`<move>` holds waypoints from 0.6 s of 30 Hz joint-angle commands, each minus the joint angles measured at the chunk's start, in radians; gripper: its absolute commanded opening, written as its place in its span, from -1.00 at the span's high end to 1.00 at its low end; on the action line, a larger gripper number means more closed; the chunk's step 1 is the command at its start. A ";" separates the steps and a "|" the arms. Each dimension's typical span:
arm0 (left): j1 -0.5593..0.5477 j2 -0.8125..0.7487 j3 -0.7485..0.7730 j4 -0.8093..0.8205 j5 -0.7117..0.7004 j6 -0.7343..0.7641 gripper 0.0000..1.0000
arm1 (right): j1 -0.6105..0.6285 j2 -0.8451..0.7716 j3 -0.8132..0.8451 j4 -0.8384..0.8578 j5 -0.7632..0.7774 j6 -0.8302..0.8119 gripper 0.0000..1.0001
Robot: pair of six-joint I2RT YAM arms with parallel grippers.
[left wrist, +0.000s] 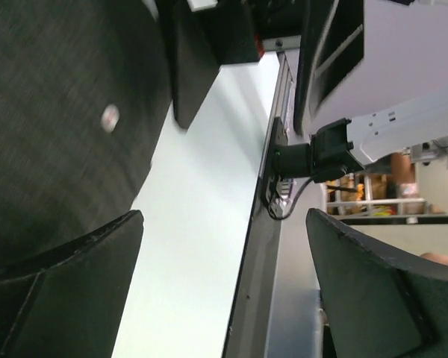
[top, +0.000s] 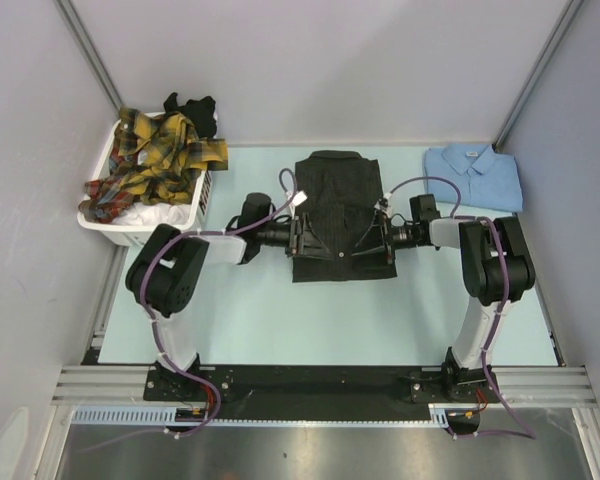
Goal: Fold and stack the long sleeve shirts
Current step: Fold the shirt
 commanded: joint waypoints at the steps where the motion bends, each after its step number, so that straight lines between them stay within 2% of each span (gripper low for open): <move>1: -0.044 0.050 0.125 -0.004 -0.057 0.035 -0.88 | 0.053 -0.025 0.043 0.306 0.011 0.208 -0.99; 2: -0.041 0.114 0.149 0.005 -0.081 0.020 -0.87 | 0.055 0.022 0.043 0.375 0.016 0.316 -0.99; 5: -0.018 0.208 0.241 -0.006 -0.125 -0.023 -0.83 | 0.060 0.126 0.063 0.541 0.045 0.432 -0.99; 8: -0.001 0.302 0.296 -0.052 -0.156 -0.007 -0.83 | 0.043 0.206 0.083 0.588 0.083 0.432 -0.99; 13: 0.002 0.357 0.365 -0.150 -0.159 0.085 -0.85 | -0.016 0.301 0.073 0.530 0.134 0.385 -0.99; 18: 0.019 0.219 0.328 -0.159 -0.083 0.130 -0.83 | -0.013 0.191 0.117 0.375 0.080 0.286 -0.99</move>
